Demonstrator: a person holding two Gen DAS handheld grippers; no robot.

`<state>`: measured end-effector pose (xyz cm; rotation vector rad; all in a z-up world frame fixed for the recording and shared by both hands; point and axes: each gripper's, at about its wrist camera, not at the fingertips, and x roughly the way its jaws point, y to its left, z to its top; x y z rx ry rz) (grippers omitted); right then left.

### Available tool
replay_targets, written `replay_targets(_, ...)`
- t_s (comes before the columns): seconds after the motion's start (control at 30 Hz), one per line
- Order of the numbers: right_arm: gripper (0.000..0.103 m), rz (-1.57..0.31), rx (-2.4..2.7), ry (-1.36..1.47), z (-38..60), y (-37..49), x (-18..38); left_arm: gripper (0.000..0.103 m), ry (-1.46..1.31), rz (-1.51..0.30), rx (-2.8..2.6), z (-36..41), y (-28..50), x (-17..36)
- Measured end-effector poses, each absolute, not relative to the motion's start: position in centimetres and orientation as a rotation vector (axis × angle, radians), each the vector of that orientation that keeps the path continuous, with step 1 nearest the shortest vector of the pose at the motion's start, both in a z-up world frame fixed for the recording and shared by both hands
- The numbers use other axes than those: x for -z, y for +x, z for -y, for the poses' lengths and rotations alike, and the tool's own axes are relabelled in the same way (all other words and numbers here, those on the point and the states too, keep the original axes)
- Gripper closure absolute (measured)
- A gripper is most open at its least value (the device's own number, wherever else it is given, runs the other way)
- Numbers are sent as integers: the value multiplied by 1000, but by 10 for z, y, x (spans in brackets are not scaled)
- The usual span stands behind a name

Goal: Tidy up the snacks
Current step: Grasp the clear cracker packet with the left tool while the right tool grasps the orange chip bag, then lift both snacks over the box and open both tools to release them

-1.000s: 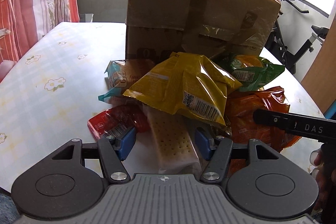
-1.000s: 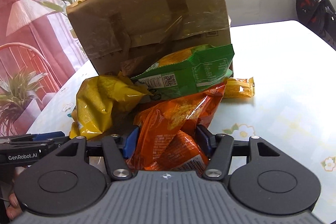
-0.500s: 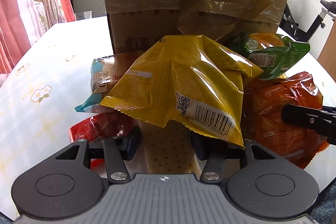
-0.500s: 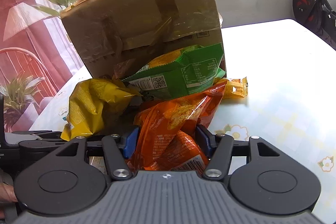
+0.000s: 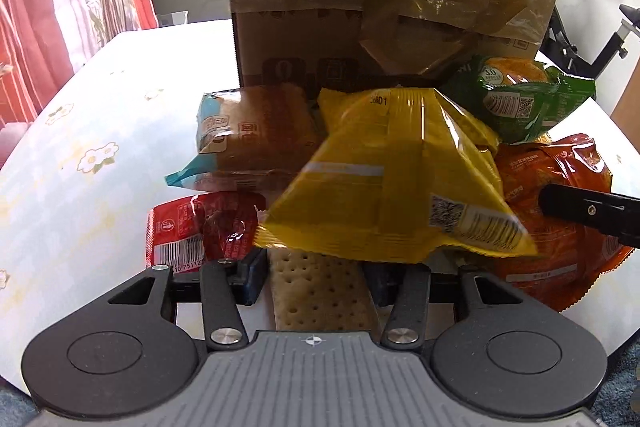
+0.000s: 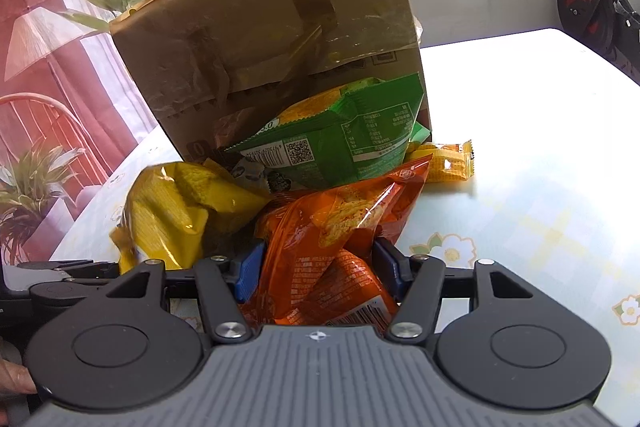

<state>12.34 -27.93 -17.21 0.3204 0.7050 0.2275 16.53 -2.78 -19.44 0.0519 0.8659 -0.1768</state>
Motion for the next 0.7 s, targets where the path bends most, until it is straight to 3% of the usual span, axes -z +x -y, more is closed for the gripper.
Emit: replay_targets(0.7, 43, -690, -15, 361, 310, 109, 163, 51, -110, -778, -115, -44, 150, 153)
